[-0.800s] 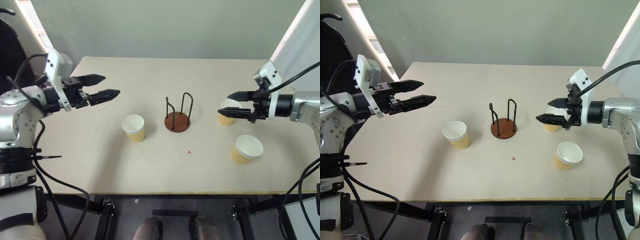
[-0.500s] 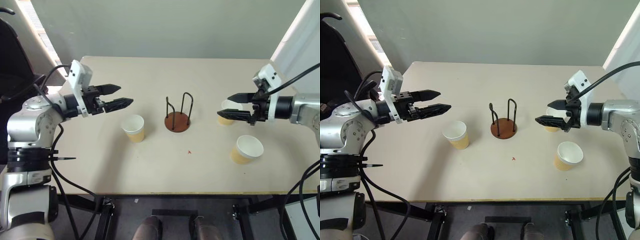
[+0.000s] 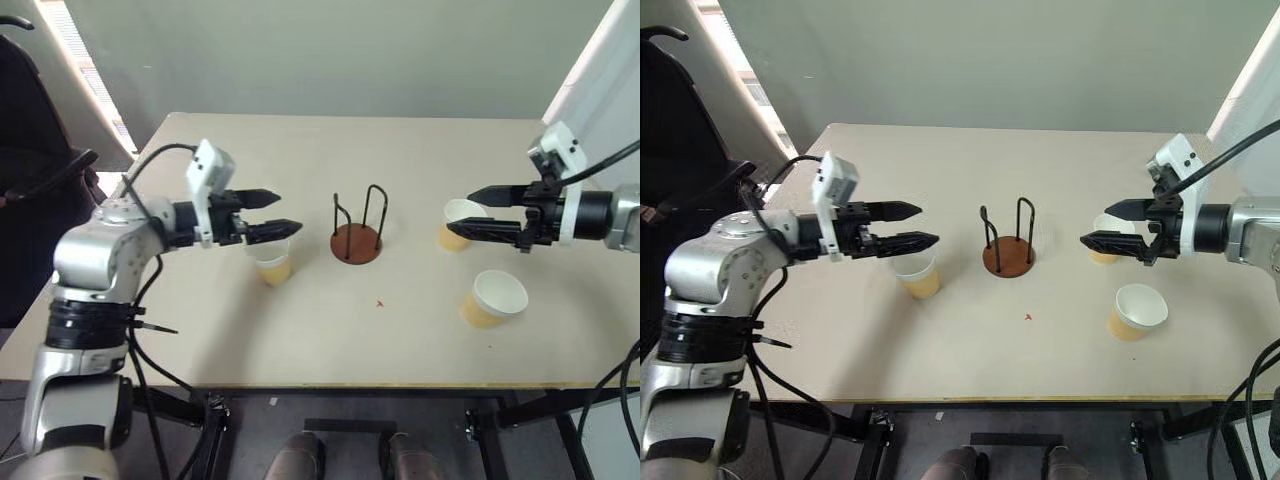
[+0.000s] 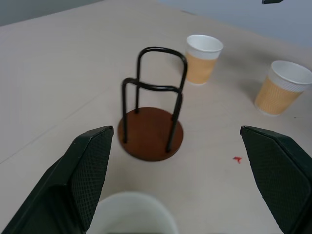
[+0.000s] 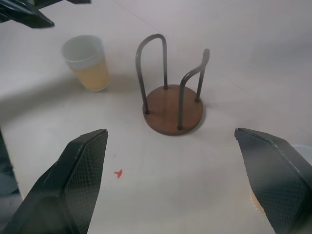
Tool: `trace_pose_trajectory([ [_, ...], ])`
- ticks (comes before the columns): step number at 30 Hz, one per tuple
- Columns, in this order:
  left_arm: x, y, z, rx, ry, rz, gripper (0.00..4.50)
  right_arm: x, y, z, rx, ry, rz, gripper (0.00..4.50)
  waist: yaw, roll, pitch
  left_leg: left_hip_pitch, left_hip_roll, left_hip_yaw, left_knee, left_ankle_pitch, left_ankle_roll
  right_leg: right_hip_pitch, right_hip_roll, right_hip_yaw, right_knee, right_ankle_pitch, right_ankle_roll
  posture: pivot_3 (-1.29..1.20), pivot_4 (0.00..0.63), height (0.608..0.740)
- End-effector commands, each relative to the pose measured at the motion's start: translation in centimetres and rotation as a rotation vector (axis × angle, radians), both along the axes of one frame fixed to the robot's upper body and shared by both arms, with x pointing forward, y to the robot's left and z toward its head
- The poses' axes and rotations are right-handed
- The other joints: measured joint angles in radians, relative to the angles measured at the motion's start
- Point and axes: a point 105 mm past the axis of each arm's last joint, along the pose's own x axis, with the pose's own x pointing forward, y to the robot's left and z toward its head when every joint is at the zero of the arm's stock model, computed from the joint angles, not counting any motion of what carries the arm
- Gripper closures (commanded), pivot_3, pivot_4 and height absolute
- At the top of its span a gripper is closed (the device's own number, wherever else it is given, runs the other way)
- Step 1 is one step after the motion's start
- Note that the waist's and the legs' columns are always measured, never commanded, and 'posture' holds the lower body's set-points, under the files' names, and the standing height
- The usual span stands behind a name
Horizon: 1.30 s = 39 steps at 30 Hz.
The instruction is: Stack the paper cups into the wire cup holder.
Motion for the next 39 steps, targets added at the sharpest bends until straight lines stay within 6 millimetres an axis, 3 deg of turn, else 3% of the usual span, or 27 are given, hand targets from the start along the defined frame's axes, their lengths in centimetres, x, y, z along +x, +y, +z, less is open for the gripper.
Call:
trace_pose_trajectory([
  [1,0.3,-1.3,-0.3,0.048,-0.016,0.008,0.00,-0.9,-0.2,1.6,0.006,-0.066,-0.007,0.18,-0.001,0.000,0.000,0.000,0.000,0.000,0.000,0.000,0.000,0.000,0.000,0.000,0.000,0.001,0.001,0.00,0.150,0.740],
  [8,1.9,-3.9,-2.3,0.101,-0.012,0.021,0.00,-1.6,-0.4,1.5,-0.006,-0.073,-0.015,0.18,0.001,0.000,0.000,0.000,0.000,0.001,0.000,0.002,0.002,0.001,-0.001,0.000,0.000,0.004,0.007,0.00,0.150,0.740],
  [28,6.0,-10.6,-4.8,0.096,-0.025,0.016,0.00,-2.2,-0.6,1.0,-0.008,-0.086,-0.043,0.18,0.004,-0.001,0.000,-0.001,-0.001,0.003,0.001,0.004,0.005,0.002,-0.002,0.001,-0.002,0.007,0.015,0.00,0.150,0.740],
  [31,6.3,-11.1,-4.5,0.089,-0.053,0.027,0.58,-2.1,-0.6,0.8,-0.006,-0.086,-0.046,0.15,0.005,-0.001,0.001,-0.001,-0.001,0.004,0.001,0.004,0.005,0.002,-0.002,0.001,-0.002,0.007,0.016,0.00,0.150,0.740],
  [39,6.4,-11.1,-3.7,0.080,-0.114,0.035,3.52,-2.1,-0.5,0.6,-0.002,-0.088,-0.044,0.15,0.005,-0.001,0.001,-0.001,-0.001,0.005,0.001,0.004,0.006,0.002,-0.002,0.001,-0.002,0.007,0.017,0.00,0.150,0.740],
])
